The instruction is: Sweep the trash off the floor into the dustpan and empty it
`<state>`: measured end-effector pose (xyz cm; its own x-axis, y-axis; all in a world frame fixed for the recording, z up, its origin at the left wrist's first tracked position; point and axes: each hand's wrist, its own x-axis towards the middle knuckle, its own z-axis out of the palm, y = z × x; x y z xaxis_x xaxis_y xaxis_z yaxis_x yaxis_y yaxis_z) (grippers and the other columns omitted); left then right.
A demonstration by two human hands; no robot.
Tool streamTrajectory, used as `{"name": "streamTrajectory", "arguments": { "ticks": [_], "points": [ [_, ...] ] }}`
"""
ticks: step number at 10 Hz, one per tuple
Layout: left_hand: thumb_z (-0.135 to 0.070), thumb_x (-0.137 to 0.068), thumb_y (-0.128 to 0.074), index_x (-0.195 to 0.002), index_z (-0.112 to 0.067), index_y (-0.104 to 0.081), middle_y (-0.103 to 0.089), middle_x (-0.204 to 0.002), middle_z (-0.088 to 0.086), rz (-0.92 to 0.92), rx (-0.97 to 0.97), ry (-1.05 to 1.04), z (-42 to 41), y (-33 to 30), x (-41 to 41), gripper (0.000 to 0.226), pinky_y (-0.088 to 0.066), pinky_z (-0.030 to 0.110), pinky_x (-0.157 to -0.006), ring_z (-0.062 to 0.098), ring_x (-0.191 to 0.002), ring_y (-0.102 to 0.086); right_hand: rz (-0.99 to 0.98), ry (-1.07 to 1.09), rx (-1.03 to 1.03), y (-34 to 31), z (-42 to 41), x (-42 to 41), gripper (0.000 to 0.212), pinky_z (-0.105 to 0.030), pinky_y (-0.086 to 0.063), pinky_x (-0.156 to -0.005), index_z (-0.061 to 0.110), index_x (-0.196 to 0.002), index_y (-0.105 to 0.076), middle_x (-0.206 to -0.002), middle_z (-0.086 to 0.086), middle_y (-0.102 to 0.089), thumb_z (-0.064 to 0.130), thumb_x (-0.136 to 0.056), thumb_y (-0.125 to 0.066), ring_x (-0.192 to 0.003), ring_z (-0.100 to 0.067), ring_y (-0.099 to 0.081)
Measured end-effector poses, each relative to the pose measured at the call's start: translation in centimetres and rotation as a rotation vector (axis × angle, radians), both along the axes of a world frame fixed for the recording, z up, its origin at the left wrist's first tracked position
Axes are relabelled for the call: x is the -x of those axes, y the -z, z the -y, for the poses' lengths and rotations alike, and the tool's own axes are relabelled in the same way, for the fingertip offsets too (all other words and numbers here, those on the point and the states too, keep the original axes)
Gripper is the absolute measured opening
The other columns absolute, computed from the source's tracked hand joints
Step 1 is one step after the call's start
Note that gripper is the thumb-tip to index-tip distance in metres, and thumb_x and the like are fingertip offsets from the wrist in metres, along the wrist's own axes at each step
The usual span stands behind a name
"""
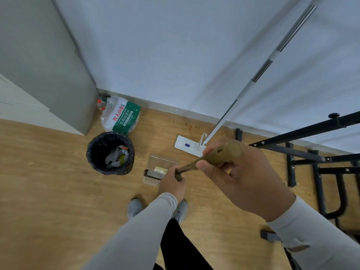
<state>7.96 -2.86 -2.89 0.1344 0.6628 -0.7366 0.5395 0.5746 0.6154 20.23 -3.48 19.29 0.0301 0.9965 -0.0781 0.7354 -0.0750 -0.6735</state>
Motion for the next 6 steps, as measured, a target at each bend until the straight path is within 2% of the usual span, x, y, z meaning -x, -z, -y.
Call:
{"name": "streamTrajectory", "arguments": {
  "ticks": [1, 2, 3, 4, 5, 6],
  "points": [
    [-0.029, -0.092, -0.058, -0.146, -0.038, -0.036, -0.067, -0.113, -0.005, -0.014, 0.041, 0.052, 0.2, -0.5, 0.5, 0.058, -0.055, 0.043, -0.094, 0.025, -0.101, -0.067, -0.062, 0.015, 0.036, -0.4, 0.6, 0.0, 0.012, -0.01, -0.051, -0.062, 0.023, -0.092, -0.072, -0.082, 0.017, -0.067, 0.033, -0.086, -0.077, -0.075, -0.006, -0.067],
    [-0.033, -0.091, -0.061, -0.158, -0.036, -0.009, -0.06, -0.13, -0.007, -0.009, 0.116, 0.159, 0.3, -1.8, 1.4, 0.084, -0.048, 0.044, -0.105, 0.027, -0.117, -0.061, -0.067, 0.038, 0.088, -0.9, 1.4, 0.2, 0.012, -0.008, -0.049, -0.064, 0.026, -0.092, -0.072, -0.082, 0.017, -0.067, 0.032, -0.085, -0.08, -0.075, -0.004, -0.066],
    [-0.031, -0.092, -0.059, -0.158, -0.033, -0.013, -0.056, -0.137, -0.006, -0.048, 0.129, 0.301, 0.6, -3.3, 2.6, 0.081, -0.045, 0.035, -0.103, 0.023, -0.119, -0.058, -0.11, 0.052, 0.177, -1.5, 2.4, 0.3, 0.014, -0.018, -0.058, -0.072, 0.028, -0.097, -0.073, -0.092, 0.017, -0.07, 0.033, -0.086, -0.079, -0.083, -0.004, -0.069],
    [-0.022, -0.095, -0.056, -0.153, -0.023, -0.031, -0.058, -0.128, -0.001, -0.03, 0.041, 0.434, 0.7, -6.1, 3.9, 0.063, -0.045, 0.026, -0.092, 0.018, -0.105, -0.057, -0.188, 0.033, 0.234, -1.8, 3.6, 0.6, 0.017, -0.028, -0.061, -0.086, 0.029, -0.106, -0.073, -0.1, 0.013, -0.075, 0.027, -0.09, -0.075, -0.094, -0.001, -0.072],
    [-0.014, -0.096, -0.056, -0.145, -0.011, -0.044, -0.059, -0.121, 0.006, 0.038, 0.001, 0.474, 0.1, -8.3, 5.4, 0.051, -0.046, 0.026, -0.087, 0.024, -0.109, -0.058, -0.194, 0.033, 0.265, -2.5, 5.1, 0.1, 0.032, -0.029, -0.057, -0.097, 0.038, -0.124, -0.066, -0.117, 0.017, -0.071, 0.028, -0.094, -0.069, -0.107, 0.002, -0.069],
    [-0.018, -0.092, -0.059, -0.147, -0.02, -0.044, -0.058, -0.119, 0.001, 0.071, 0.017, 0.401, -1.8, -10.2, 7.3, 0.057, -0.055, 0.042, -0.094, 0.024, -0.105, -0.062, -0.14, 0.117, 0.235, -5.4, 7.0, -1.5, 0.047, -0.025, -0.054, -0.101, 0.055, -0.132, -0.048, -0.126, 0.029, -0.062, 0.034, -0.096, -0.067, -0.112, 0.013, -0.062]
  ]
}}
